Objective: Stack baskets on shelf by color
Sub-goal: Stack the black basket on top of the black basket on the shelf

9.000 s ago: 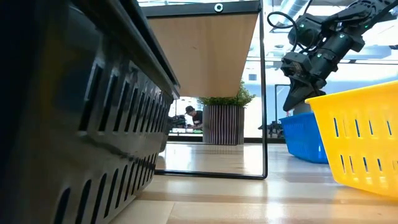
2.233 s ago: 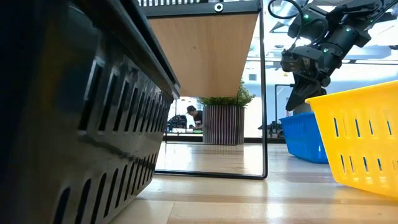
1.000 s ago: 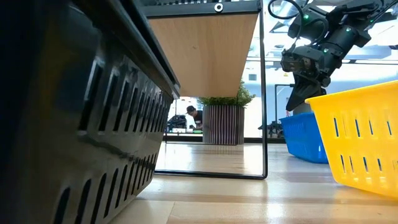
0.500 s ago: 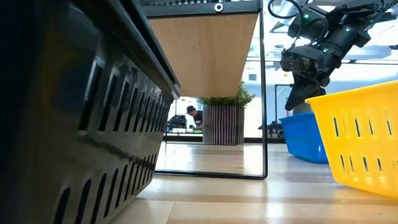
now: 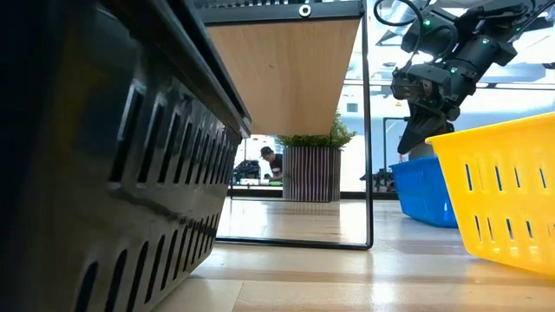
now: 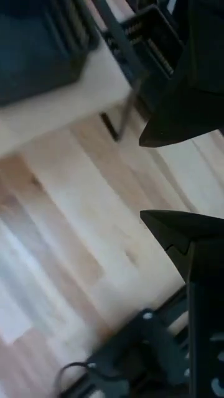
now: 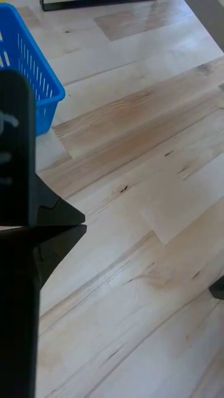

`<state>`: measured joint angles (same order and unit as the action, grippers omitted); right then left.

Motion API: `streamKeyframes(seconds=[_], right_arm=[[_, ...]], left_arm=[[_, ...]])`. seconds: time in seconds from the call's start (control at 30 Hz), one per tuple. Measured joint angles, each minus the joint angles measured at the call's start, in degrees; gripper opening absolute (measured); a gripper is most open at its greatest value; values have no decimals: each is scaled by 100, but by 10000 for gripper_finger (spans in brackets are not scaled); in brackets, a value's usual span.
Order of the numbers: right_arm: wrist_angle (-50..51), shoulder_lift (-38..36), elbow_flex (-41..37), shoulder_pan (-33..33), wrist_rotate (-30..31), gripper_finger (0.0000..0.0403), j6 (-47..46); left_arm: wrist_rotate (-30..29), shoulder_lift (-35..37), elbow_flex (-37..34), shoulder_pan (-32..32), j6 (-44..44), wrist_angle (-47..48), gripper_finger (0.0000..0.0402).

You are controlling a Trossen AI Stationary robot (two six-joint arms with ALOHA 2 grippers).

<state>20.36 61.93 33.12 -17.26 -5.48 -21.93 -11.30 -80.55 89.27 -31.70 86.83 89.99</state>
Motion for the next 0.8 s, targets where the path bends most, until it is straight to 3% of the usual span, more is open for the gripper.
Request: streamKeyframes(seconds=[0.53,0.8], right_arm=[[-2,0,0,0,-2,7,-7],[-2,0,0,0,-2,7,-9]], left_arm=[[138,-3,-1382,-1534,2523,-1972,163],[-1,-13,-1978,-1845,3531,-3011,163]])
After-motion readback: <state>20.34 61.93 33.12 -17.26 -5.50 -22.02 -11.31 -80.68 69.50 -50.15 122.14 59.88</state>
